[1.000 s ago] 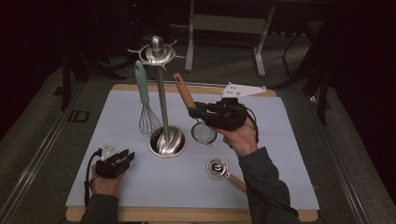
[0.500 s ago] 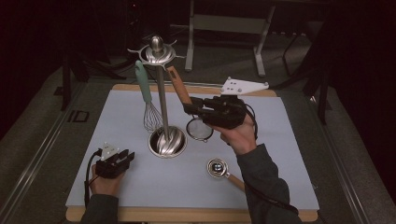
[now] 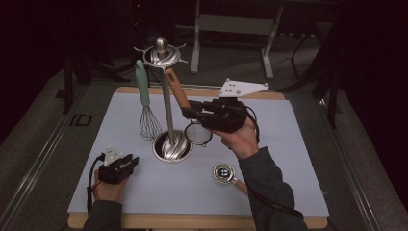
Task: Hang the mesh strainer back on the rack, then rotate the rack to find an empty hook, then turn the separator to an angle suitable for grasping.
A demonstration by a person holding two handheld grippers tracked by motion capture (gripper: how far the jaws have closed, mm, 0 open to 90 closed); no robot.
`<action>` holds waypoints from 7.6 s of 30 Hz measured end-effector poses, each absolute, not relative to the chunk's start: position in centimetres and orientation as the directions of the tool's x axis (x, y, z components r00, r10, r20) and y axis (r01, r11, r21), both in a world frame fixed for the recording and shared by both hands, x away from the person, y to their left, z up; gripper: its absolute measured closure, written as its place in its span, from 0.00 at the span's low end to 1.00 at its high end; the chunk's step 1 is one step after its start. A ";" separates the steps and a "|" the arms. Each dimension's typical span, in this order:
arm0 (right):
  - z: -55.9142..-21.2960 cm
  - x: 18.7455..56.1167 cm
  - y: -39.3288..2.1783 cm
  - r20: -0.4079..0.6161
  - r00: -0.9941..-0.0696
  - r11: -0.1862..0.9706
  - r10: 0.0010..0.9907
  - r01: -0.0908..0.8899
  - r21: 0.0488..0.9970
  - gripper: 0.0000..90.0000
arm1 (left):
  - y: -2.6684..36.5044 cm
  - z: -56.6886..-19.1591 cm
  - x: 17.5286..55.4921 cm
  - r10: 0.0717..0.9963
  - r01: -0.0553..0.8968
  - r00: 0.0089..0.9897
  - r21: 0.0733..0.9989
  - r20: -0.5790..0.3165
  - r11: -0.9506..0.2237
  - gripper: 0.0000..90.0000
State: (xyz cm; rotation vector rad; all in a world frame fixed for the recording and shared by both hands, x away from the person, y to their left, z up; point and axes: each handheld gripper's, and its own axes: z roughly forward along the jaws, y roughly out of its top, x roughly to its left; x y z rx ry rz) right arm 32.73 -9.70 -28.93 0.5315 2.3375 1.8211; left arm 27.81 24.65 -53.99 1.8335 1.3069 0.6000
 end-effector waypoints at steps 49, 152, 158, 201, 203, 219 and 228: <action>-30.0 34.4 -7.4 0.064 -0.893 0.270 0.445 0.202 0.941 0.70 | 24.7 -54.0 27.8 0.931 0.557 0.358 0.816 -0.067 -0.156 0.76; -51.2 31.2 -30.2 0.216 -0.428 0.154 0.877 0.678 0.719 0.59 | 19.9 -26.8 29.0 0.873 -0.145 0.486 0.988 0.026 0.051 0.99; -51.1 31.2 -30.1 0.220 -0.429 0.153 0.876 0.679 0.718 0.59 | 20.5 -26.7 29.9 0.877 -0.128 0.480 0.990 0.009 0.059 0.99; -51.1 31.1 -30.5 0.217 -0.421 0.147 0.881 0.678 0.720 0.60 | 22.5 -25.3 34.8 0.846 -0.041 0.529 0.994 -0.065 0.102 0.99; -51.1 31.1 -30.5 0.218 -0.419 0.145 0.881 0.680 0.719 0.60 | 22.6 -25.3 34.7 0.850 -0.043 0.525 0.995 -0.050 0.085 0.99; -51.2 31.0 -30.6 0.208 -0.416 0.152 0.885 0.681 0.716 0.60 | 24.4 -27.0 33.3 0.858 -0.015 0.513 0.999 -0.019 0.031 0.97; -51.0 30.8 -30.2 0.202 -0.428 0.167 0.881 0.679 0.714 0.61 | 25.0 -30.8 32.2 0.854 0.043 0.519 0.999 -0.033 0.013 0.94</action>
